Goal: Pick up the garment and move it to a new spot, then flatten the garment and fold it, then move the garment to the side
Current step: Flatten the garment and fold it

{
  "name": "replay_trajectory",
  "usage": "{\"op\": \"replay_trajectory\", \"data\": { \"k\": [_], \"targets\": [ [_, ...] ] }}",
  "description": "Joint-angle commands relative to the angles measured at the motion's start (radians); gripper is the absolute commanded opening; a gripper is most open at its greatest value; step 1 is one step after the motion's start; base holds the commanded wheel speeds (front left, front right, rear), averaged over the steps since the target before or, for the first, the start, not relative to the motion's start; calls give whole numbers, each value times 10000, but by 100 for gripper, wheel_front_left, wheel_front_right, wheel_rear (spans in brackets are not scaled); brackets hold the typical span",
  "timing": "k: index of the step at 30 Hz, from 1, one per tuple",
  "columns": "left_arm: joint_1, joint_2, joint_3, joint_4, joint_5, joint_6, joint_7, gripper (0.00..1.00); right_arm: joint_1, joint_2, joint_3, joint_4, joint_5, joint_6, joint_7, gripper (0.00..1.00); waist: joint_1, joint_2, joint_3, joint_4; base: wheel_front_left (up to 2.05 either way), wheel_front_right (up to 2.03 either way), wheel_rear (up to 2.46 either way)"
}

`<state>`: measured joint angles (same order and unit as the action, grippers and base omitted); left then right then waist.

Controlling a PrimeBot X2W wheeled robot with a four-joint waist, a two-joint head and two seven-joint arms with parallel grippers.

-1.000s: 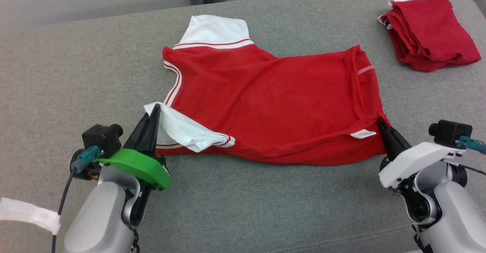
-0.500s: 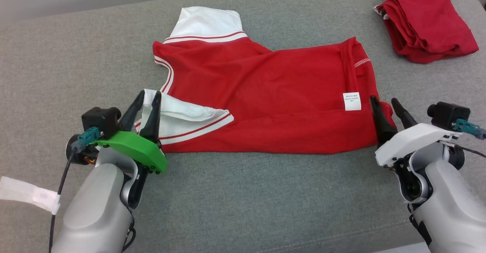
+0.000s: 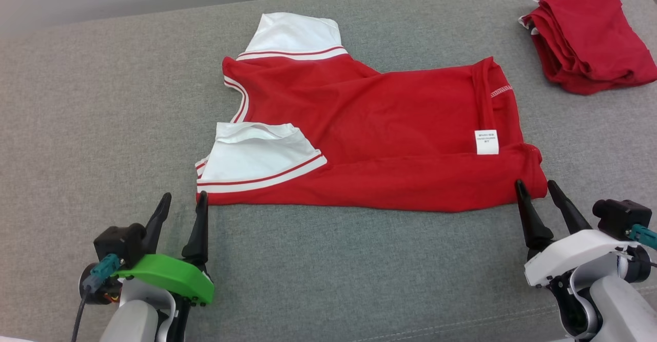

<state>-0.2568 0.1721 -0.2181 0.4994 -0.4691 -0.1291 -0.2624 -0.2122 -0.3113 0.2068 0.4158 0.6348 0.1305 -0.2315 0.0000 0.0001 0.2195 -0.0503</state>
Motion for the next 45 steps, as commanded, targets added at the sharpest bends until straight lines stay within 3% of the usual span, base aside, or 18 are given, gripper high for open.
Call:
{"op": "replay_trajectory", "data": {
  "k": [1,15,16,17,18,23,30,38,45],
  "targets": [
    [120,-18,35,29,166,-31,-25,100,112,-37,-57,-35,-123,4,31,100,0,-1,27,8,0,0,0],
    [-1464,-219,-998,2126,-318,-32,-23,100,-1488,448,225,1916,-431,4,649,100,0,-1,564,2,0,0,0],
    [-1593,-262,-1082,2290,-475,-32,-9,45,-1590,507,306,2068,-339,4,670,43,0,-1,592,-3,0,0,0],
    [-1700,-283,-1142,2397,-605,-32,-8,6,-1673,543,359,2173,-285,4,631,2,0,-1,609,-9,0,0,0],
    [-1789,-281,-1223,2527,-709,-32,-7,0,-1743,599,434,2269,-217,4,551,0,0,-1,618,-11,0,0,0],
    [-1955,-65,-1052,2490,-1047,-31,-11,0,-1893,660,691,2408,54,2,50,0,0,-1,407,6,0,0,0],
    [-602,173,-192,1197,-921,-18,-14,0,-1070,664,986,1846,480,2,-270,0,0,-1,-504,261,0,0,0],
    [1859,-223,595,-402,-424,-11,-15,0,710,237,1024,677,565,-4,-253,0,0,-1,-1144,592,0,0,0],
    [2916,-548,352,-641,-151,-11,-15,0,2016,172,394,7,542,-5,553,0,0,-1,-1273,717,0,0,0]
  ]
}}
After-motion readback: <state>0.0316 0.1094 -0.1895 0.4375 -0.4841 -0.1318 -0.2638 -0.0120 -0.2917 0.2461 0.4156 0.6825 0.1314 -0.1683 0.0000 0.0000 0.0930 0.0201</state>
